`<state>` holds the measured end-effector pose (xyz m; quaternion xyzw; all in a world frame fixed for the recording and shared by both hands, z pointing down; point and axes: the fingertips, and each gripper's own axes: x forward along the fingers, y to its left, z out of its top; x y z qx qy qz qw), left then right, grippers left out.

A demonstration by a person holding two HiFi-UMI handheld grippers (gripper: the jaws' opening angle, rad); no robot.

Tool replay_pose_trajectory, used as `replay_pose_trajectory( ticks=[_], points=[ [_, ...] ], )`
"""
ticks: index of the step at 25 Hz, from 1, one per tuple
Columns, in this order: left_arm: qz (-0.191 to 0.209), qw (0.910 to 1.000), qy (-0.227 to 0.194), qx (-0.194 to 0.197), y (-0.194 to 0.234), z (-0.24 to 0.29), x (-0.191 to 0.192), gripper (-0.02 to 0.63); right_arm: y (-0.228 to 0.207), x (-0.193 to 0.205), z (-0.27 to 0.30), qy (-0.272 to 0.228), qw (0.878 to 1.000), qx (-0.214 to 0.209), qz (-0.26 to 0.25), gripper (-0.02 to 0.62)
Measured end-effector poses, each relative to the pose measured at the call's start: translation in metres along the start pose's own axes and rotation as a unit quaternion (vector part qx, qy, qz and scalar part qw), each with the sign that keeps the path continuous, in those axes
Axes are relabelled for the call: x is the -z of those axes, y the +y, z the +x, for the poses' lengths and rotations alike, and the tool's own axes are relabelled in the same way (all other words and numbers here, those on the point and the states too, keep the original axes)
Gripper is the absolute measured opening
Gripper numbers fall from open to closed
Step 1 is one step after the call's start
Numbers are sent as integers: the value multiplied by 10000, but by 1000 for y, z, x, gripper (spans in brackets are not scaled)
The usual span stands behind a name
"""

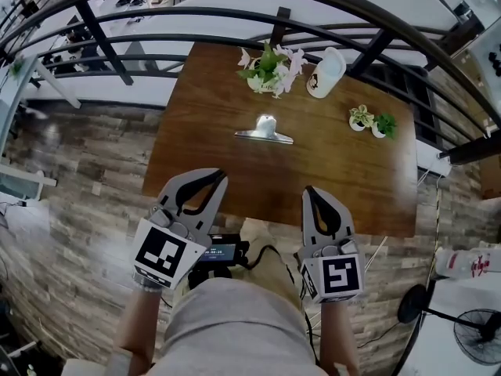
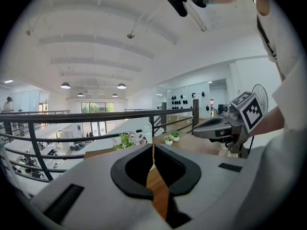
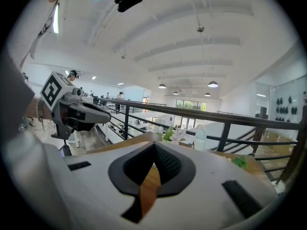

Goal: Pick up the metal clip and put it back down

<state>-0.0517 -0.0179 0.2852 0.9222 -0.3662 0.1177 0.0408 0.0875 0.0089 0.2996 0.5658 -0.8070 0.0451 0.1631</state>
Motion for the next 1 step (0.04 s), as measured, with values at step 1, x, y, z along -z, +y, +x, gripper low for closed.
replay_pose_trajectory(
  ticks=[1],
  points=[
    [-1, 10000, 0, -2, 0, 0, 0, 15, 0, 0, 0, 4, 10000, 0, -4, 3]
  ],
)
